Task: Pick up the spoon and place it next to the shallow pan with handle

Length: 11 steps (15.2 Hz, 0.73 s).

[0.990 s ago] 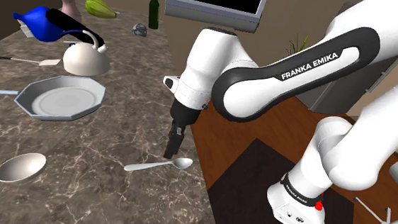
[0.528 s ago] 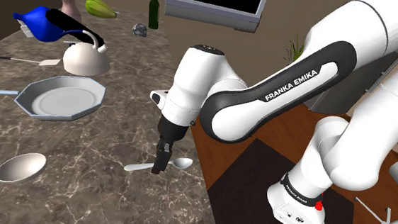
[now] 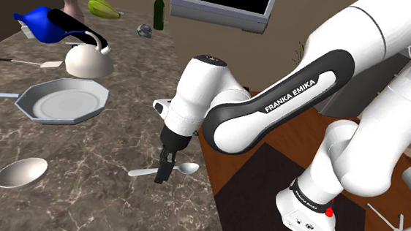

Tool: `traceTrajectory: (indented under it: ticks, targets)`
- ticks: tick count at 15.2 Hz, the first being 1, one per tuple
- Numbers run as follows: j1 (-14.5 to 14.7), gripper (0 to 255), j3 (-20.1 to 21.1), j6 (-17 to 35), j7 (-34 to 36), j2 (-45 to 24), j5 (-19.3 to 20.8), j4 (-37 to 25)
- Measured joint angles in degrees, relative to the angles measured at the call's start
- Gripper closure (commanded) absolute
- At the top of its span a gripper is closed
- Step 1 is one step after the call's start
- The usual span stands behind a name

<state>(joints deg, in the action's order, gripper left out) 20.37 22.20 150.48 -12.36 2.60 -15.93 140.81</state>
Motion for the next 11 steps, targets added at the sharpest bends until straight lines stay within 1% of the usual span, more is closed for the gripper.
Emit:
traceTrajectory:
  ticks: [1, 2, 11]
  targets:
    - [0.0, 0, 0.0, 0.0, 0.0, 0.0, 0.0, 0.0]
    - [0.0, 255, 0.0, 0.0, 0.0, 0.0, 0.0, 0.0]
    - [0.0, 255, 0.0, 0.0, 0.0, 0.0, 0.0, 0.0]
